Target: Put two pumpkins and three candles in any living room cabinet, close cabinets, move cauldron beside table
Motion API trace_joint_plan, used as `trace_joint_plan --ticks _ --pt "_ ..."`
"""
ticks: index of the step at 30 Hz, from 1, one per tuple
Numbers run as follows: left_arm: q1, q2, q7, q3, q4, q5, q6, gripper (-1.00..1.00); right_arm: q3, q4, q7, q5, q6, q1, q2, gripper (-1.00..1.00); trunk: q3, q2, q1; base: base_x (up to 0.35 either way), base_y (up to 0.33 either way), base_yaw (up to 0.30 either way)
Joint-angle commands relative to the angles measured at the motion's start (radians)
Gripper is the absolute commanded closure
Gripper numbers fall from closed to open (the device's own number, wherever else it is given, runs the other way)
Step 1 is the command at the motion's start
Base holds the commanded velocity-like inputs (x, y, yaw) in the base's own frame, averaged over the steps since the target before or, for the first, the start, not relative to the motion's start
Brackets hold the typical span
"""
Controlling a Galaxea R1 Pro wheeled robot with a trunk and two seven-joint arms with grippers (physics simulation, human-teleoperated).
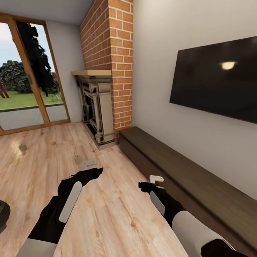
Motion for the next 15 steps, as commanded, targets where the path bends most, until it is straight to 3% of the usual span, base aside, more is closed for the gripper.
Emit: trace_joint_plan --ticks 1,5,15 --pt "-0.001 0.002 0.010 -0.003 -0.001 0.018 0.002 -1.00 0.008 -0.002 -0.009 -0.009 0.004 -0.001 -0.001 -1.00 -0.001 0.000 0.001 0.328 0.000 0.000" --pt "-0.001 0.003 0.010 -0.003 -0.001 0.029 0.002 -1.00 0.008 -0.002 -0.010 -0.009 0.005 -0.001 -0.001 -1.00 -0.001 0.000 0.001 0.328 0.000 0.121" --pt "-0.001 0.003 0.010 -0.002 -0.001 0.033 0.003 -1.00 0.008 -0.001 -0.010 -0.009 0.005 -0.001 -0.001 -1.00 0.000 0.000 0.001 0.331 0.000 0.272"
